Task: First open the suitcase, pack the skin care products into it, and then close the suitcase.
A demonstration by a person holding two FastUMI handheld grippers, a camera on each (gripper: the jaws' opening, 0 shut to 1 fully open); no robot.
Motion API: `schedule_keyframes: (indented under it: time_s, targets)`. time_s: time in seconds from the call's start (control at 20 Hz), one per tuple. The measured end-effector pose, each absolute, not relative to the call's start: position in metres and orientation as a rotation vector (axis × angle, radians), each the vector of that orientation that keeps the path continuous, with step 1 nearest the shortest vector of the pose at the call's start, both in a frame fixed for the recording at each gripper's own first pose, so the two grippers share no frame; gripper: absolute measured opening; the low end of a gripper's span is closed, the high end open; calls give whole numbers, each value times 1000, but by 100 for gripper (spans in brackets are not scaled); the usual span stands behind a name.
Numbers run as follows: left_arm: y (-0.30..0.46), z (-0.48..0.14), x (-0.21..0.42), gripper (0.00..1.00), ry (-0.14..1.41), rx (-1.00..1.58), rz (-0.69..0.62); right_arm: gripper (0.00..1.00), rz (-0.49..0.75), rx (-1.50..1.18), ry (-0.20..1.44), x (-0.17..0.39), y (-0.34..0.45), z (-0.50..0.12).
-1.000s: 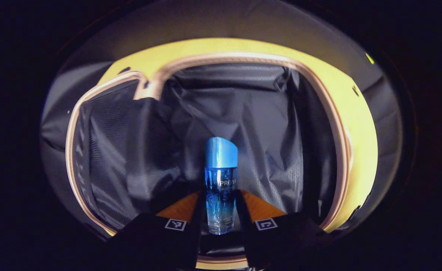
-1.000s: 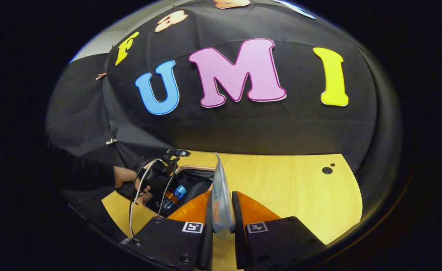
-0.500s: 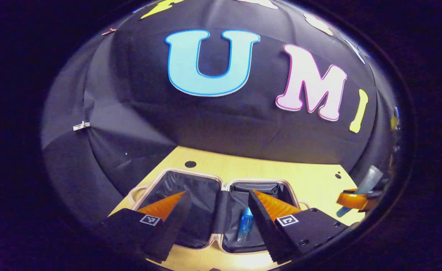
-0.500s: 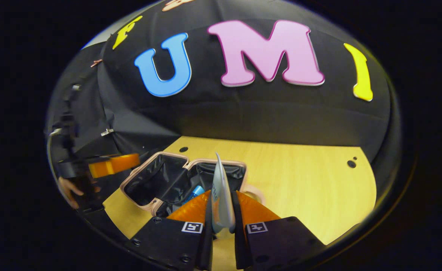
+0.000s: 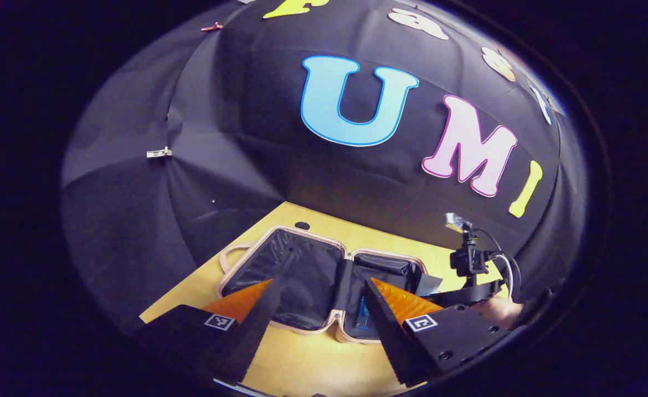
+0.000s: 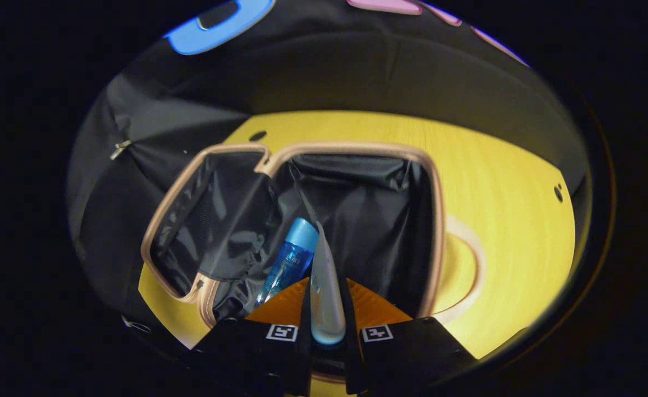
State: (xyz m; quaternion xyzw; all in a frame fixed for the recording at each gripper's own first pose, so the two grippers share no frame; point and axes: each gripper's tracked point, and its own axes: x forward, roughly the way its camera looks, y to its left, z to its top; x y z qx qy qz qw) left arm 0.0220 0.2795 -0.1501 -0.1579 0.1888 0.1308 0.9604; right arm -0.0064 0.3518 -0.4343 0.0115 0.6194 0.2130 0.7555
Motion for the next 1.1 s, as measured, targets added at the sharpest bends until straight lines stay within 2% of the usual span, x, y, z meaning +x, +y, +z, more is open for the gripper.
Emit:
schedule_keyframes:
  time_s: [0.2,0.35,0.4,0.45,0.5,0.6,0.65,0.7,0.75,0.8,0.85,0.95,1.1]
  targets:
    - [284,-133,13,96,364,-351,273,27,358,-10,1471,-6,351,-471]
    - [300,-130,3,96,339,-392,365,27,289,-3,1492,6,355,-476]
    - [300,-130,0,96,340,-418,379,19,269,-4,1500,7,354,-477]
    - [299,-133,-4,96,344,-449,388,36,256,-5,1510,6,353,-474]
    - [299,-137,-8,96,353,-495,396,22,249,-5,1515,5,353,-475]
    - [301,-146,-16,96,371,-531,411,35,238,-2,1514,6,352,-475]
    - [305,-150,-22,96,377,-521,427,34,243,-5,1512,7,352,-476]
    - [311,-151,-27,96,380,-503,443,39,244,-16,1512,5,348,-473]
    - [318,-151,-32,96,379,-483,462,38,245,-30,1501,8,344,-472]
    - [326,-151,-35,96,380,-466,482,45,252,-44,1487,8,340,-467]
    - [336,-153,-38,96,379,-451,504,70,265,-47,1462,10,338,-461]
    - [385,-159,-33,96,343,-423,544,99,370,-40,1295,21,340,-413]
    - [438,-184,-5,96,361,-458,532,99,489,-14,1098,28,347,-351]
